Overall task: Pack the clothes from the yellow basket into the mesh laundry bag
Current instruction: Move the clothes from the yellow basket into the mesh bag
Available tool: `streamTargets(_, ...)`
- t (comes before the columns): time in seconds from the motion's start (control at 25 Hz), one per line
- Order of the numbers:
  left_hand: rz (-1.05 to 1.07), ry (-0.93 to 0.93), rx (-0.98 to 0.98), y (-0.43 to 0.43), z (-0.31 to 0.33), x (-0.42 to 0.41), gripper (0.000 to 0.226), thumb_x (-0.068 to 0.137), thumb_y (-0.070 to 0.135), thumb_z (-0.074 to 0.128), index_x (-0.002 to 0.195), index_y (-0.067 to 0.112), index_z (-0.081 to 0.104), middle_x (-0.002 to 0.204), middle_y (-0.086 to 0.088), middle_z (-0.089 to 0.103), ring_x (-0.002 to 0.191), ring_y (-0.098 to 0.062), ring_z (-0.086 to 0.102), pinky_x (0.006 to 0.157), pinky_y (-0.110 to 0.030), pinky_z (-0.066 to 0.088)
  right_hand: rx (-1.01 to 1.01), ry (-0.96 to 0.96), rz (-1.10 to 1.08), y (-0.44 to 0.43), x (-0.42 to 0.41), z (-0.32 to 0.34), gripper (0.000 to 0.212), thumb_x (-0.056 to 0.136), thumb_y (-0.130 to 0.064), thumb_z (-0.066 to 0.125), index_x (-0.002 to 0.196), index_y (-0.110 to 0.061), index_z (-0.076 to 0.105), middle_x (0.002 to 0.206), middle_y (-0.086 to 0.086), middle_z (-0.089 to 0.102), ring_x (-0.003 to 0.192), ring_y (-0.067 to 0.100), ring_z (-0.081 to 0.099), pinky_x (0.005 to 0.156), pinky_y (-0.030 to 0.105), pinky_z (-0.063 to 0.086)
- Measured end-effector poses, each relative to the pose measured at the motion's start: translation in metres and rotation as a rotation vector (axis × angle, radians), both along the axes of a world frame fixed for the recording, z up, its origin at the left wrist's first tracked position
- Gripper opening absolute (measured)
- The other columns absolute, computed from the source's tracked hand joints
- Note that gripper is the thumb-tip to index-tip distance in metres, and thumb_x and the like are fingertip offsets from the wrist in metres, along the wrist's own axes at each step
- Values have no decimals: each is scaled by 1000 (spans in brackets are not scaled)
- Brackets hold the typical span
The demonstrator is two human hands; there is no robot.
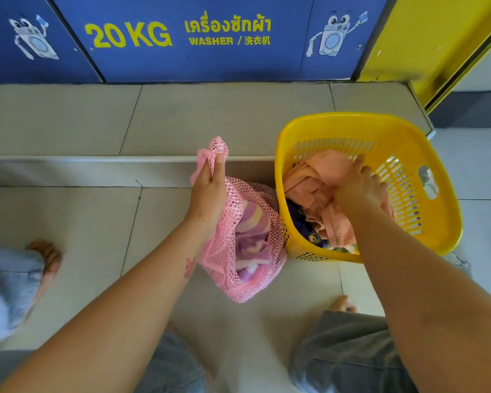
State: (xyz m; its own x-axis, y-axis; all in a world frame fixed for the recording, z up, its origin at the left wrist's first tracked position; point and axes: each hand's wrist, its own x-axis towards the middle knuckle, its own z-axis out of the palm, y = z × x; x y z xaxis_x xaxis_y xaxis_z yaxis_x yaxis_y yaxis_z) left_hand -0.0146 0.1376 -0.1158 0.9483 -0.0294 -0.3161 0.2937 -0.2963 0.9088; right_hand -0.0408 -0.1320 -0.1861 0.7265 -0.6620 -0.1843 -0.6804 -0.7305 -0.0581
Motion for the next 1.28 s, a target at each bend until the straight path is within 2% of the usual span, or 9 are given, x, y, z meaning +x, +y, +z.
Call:
streamTargets(0.2, 29, -24, -12, 6, 1, 1, 58, 100, 55, 31, 150, 25, 34, 155, 0, 36, 141, -17, 34, 118, -36, 25, 14, -11, 61, 4, 1, 1, 44, 87, -25, 54, 129, -14, 46, 126, 16, 56, 116, 39, 55, 102, 52, 31)
streamTargets(0.36, 28, -43, 16, 21, 18, -15, 55, 101, 52, 30, 147, 23, 39, 148, 0, 45, 137, -17, 40, 104, -22, 29, 72, -203, 166, 20, -12, 30, 47, 82, -23, 51, 128, -25, 49, 124, 14, 55, 117, 39, 50, 100, 53, 32)
streamTargets(0.52, 27, -53, 18, 40, 34, -27, 56, 101, 52, 30, 147, 21, 38, 148, -2, 44, 137, -19, 39, 100, -22, 28, 146, -515, 142, 50, -28, 72, 43, 78, -23, 52, 121, -19, 55, 131, 12, 49, 122, 38, 42, 98, 50, 33)
streamTargets(0.68, 5, -61, 26, 57, 52, -33, 61, 99, 58, 28, 149, 23, 34, 150, -4, 43, 137, -23, 41, 113, -39, 32, 444, -914, 223, 72, -38, 130, 29, 77, -28, 49, 102, -15, 56, 96, 4, 66, 91, 29, 60, 75, 41, 45)
streamTargets(0.88, -19, -58, -20, 67, 69, -37, 58, 101, 54, 26, 150, 24, 31, 151, -3, 41, 137, -23, 41, 107, -30, 31, 744, -1089, 527, 111, -55, 215, 8, 85, -14, 50, 86, -22, 49, 76, -13, 50, 73, 4, 43, 65, 20, 37)
streamTargets(0.96, -54, -58, -33, 71, 69, -35, 59, 99, 59, 25, 149, 29, 34, 149, -1, 45, 135, -21, 44, 112, -35, 33, 797, -990, 723, 123, -52, 227, 4, 84, -10, 52, 87, -13, 52, 75, -10, 47, 72, 4, 41, 65, 19, 36)
streamTargets(1.08, -92, -61, -139, 78, 66, -31, 52, 98, 57, 36, 139, 29, 49, 132, -2, 62, 122, -23, 57, 105, -45, 44, 727, -583, 926, 149, -34, 196, 17, 78, -21, 53, 93, -15, 59, 82, -8, 58, 80, 4, 54, 76, 22, 44)
streamTargets(1.2, -87, -11, -157, 85, 59, -29, 69, 88, 71, 38, 143, 30, 44, 139, -2, 56, 127, -23, 54, 107, -47, 41, 241, -164, 852, 180, -27, 131, 37, 82, -42, 46, 117, -35, 55, 117, -7, 66, 114, 22, 58, 98, 43, 42)
streamTargets(1.28, -72, 29, -156, 86, 57, -30, 71, 89, 72, 32, 149, 32, 32, 151, 0, 42, 137, -21, 42, 113, -48, 33, -67, -14, 836, 193, -33, 97, 36, 91, -42, 45, 126, -36, 49, 123, -4, 63, 120, 27, 50, 103, 46, 32)
